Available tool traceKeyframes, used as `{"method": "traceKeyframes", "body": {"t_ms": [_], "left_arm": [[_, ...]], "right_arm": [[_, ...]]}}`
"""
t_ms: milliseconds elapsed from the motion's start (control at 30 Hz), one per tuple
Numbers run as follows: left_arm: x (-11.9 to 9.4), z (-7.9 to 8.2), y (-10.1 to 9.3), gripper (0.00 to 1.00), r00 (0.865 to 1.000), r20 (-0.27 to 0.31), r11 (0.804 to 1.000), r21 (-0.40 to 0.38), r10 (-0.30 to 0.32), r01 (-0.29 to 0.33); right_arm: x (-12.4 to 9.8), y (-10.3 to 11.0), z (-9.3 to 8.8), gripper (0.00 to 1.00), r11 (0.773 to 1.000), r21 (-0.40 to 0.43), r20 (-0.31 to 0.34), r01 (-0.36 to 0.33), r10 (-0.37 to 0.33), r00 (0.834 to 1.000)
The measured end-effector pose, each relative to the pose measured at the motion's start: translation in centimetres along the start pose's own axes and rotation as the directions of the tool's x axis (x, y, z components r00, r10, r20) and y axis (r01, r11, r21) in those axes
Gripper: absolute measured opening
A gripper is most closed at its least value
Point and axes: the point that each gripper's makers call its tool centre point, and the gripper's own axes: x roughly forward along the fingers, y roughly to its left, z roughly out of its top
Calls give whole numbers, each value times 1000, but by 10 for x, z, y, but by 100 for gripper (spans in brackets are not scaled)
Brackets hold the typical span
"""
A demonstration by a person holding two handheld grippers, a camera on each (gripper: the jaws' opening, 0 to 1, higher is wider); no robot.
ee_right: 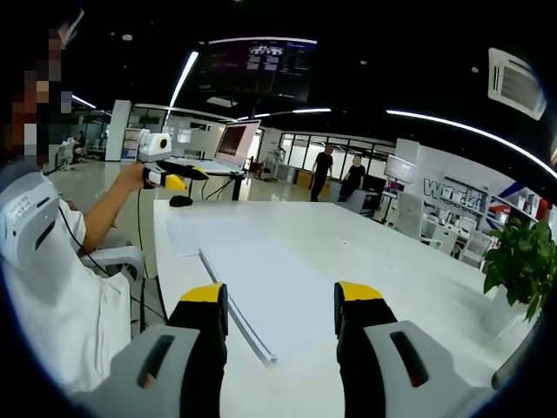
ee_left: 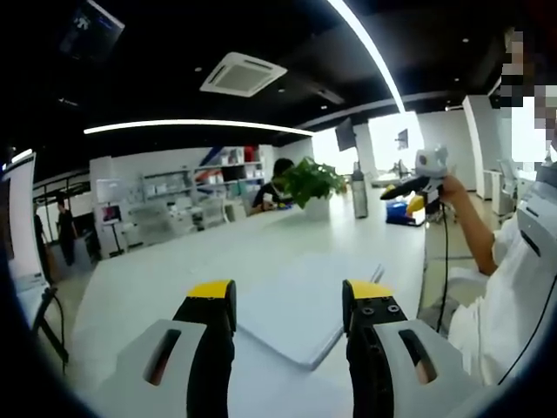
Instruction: Grasp the top corner of one sheet in the document stack and pull a single sheet out from the document stack, separating that one sheet from the rest and lifting it clear until the single sheet is fully removed from the stack
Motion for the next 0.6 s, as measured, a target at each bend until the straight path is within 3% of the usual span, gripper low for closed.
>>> {"method": "traceKeyframes", "body": {"t_ms": [600], "left_arm": [[8,-2,-3,49,1000,-7,1000,1,-5,5]], "right_arm": [[-1,-1,1,49,1000,1,3,0,0,1000]]}}
